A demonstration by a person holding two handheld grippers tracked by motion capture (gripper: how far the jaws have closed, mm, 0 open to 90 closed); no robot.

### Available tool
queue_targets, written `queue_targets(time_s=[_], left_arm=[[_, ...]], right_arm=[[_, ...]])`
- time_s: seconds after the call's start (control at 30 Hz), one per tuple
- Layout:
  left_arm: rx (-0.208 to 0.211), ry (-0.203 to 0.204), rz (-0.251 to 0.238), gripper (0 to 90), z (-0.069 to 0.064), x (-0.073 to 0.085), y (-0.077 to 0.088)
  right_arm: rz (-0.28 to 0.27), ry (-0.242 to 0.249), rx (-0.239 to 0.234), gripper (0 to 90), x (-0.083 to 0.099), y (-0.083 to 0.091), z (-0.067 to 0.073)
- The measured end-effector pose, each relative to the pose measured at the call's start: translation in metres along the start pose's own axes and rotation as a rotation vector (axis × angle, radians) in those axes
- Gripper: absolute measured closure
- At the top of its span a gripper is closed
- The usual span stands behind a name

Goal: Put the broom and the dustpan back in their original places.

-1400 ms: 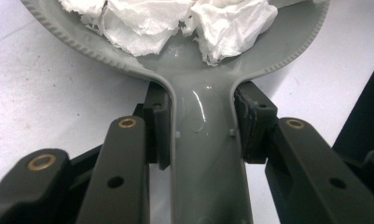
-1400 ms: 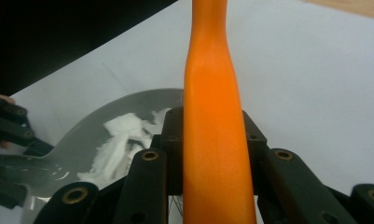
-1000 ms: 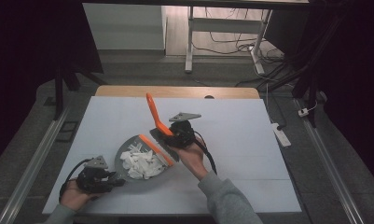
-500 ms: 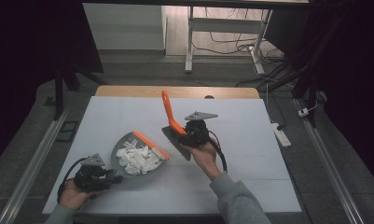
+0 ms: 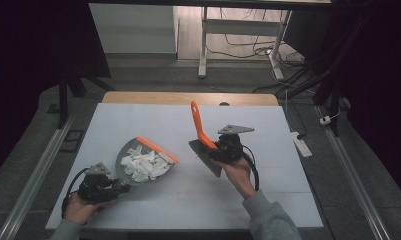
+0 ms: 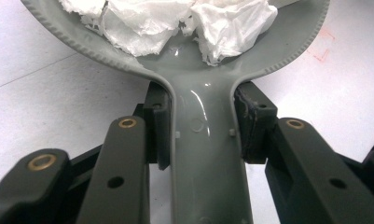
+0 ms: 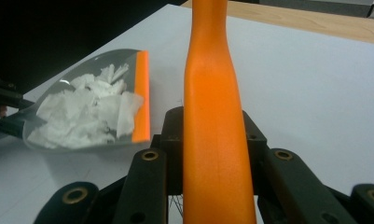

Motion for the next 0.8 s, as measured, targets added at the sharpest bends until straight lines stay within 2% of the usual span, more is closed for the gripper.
queue_targets(time_s=[0.53, 0.8], left_arm=[[-0.045, 0.066, -0.039, 62.0, 0.000, -0.003, 0.003], [-0.073, 0.101, -0.061, 62.0, 0.002, -0.003, 0.007]], right_arm=[[0.020, -0.008, -0.051, 70.7, 0.029, 0.035, -0.012], [0.060, -0.001, -0.062, 70.7, 0.040, 0.044, -0.017]])
Point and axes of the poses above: each handheld gripper's, and its own axes: y roughly backward along the jaws, x roughly out of its underside, z roughly to its left, the point moved 2 cm from there along -y, roughly forward along the jaws, and after that the axes turned 2 degrees about z, right-handed, at the moved point
